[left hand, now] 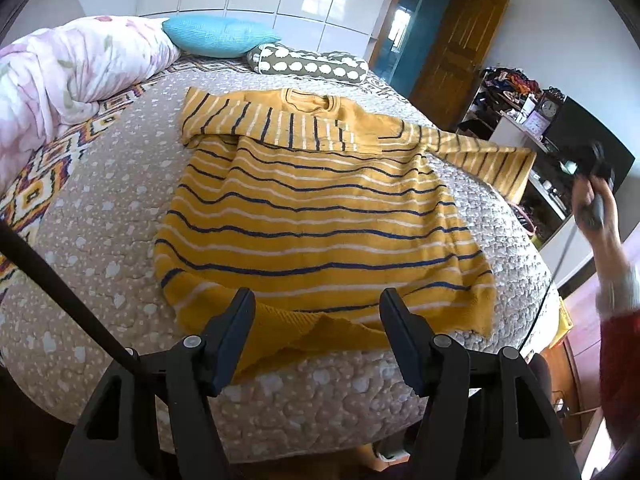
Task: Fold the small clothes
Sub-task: 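Grasp the cuff of the other sleeve with the right tool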
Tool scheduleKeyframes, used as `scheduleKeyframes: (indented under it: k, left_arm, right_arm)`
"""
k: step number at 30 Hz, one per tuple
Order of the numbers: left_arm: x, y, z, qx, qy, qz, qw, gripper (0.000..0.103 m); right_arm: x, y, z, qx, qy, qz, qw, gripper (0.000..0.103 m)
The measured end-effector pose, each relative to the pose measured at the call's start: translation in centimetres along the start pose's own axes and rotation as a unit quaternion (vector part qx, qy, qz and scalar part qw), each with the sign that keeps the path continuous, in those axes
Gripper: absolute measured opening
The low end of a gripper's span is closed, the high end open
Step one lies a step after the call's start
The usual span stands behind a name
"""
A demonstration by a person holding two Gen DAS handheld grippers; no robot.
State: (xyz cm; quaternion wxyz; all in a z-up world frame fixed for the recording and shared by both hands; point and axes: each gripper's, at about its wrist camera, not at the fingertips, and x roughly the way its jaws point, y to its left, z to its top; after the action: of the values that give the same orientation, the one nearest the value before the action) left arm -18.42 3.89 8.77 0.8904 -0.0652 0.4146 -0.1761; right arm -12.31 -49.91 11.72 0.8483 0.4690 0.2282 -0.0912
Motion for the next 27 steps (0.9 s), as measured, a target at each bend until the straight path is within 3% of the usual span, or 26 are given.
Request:
scheduleKeyframes:
  k: [2, 7, 9, 11, 12, 13, 15, 17, 19, 22, 23, 25, 27]
  left_arm:
    - [0.2, 0.2, -0.2, -0.007, 0.005, -0.005, 0.9999, 0.064]
    - [0.2, 0.4, -0.8, -0.012, 0.014, -0.015, 0.9997, 0.064]
    - [0.2, 0.3, -0.9, -0.002, 0.014, -0.005, 0.9999, 0.064]
    - [0.5, 0.3, -0.9, 0.0, 0.019, 0.0, 0.9998, 0.064]
    - [0.7, 0.3, -0.9, -0.002, 0.021, 0.0, 0.9998, 0.064]
    - [0.8, 0.3, -0.9, -0.005, 0.021, 0.0, 0.9998, 0.064]
    - [1.2, 0.3, -0.8, -0.013, 0.023, -0.003, 0.9996, 0.064]
    - [1.7, 0.1, -0.8, -0.02, 0.031, -0.008, 0.9993, 0.064]
    - [2.0, 0.0, -0.9, -0.022, 0.038, -0.012, 0.999, 0.064]
    - [2.2, 0.1, -1.0, -0.011, 0.039, -0.003, 0.9992, 0.064]
    - [2.2, 0.2, -1.1, -0.008, 0.039, 0.004, 0.9992, 0.064]
    - [2.4, 0.6, -1.1, -0.008, 0.04, 0.012, 0.9991, 0.064]
    - [2.5, 1.3, -1.0, -0.021, 0.041, 0.011, 0.9989, 0.064]
  right_arm:
    - [-1.3, -2.2, -2.8, 0.008, 0.012, -0.007, 1.0, 0.003]
    - [-2.8, -10.3, -11.7, 0.022, 0.082, -0.082, 0.993, 0.004]
    - [-3.7, -11.6, -13.0, 0.008, 0.09, -0.11, 0.99, 0.005]
    - [-3.9, -10.4, -12.1, -0.034, 0.08, -0.126, 0.988, 0.007]
    - [-3.6, -8.8, -11.2, -0.075, 0.071, -0.143, 0.984, 0.015]
    - [-2.7, -5.4, -10.0, -0.147, 0.061, -0.158, 0.974, 0.038]
    - [-1.0, -1.2, -8.8, -0.233, 0.047, -0.17, 0.956, 0.06]
    - [2.6, 2.6, -7.5, -0.305, 0.035, -0.186, 0.933, 0.06]
    - [6.4, 4.5, -6.9, -0.34, 0.05, -0.2, 0.918, 0.061]
    - [11.2, 5.1, -6.9, -0.367, 0.087, -0.24, 0.895, 0.061]
    - [12.7, 5.0, -7.2, -0.378, 0.091, -0.267, 0.882, 0.06]
    - [15.0, 4.1, -7.1, -0.387, 0.097, -0.317, 0.86, 0.052]
    - [15.7, 2.7, -6.2, -0.364, 0.106, -0.347, 0.858, 0.025]
